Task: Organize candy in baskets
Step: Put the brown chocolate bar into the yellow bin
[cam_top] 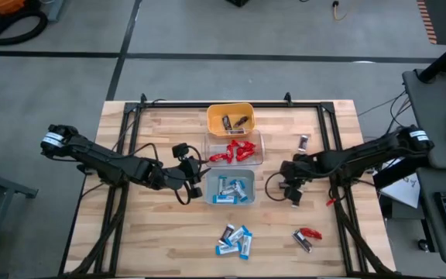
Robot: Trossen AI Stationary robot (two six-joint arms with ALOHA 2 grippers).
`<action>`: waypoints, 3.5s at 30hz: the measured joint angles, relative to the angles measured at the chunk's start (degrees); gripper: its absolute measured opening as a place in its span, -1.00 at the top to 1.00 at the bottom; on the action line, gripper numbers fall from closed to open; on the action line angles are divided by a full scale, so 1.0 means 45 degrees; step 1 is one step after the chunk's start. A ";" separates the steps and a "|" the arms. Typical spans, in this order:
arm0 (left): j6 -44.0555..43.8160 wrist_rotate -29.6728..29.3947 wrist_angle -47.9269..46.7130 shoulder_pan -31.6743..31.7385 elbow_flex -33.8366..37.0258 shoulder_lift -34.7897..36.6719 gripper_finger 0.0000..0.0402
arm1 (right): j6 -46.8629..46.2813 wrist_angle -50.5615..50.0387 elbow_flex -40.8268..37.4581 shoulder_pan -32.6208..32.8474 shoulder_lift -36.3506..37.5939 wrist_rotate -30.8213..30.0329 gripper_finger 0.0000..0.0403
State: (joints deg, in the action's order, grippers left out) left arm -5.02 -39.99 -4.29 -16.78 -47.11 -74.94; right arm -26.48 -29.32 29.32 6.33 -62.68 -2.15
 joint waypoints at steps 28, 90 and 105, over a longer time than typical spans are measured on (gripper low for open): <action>0.0341 0.0019 0.0184 -0.0005 0.0000 0.0000 0.55 | -1.0086 -0.3677 0.0024 0.0757 0.0889 0.0481 0.73; 0.0393 0.0019 0.0179 -0.0001 0.0000 0.0000 0.55 | -1.0648 0.1499 -0.2906 0.0781 0.0627 -0.0677 0.93; 0.0393 0.0015 0.0077 0.0000 0.0000 0.0000 0.55 | -0.8186 0.1164 -0.1511 0.0776 0.2412 -0.2171 0.96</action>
State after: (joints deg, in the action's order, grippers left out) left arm -3.25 -39.92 -3.95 -16.78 -47.11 -74.94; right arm -63.31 -24.08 22.52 9.82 -51.82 -11.92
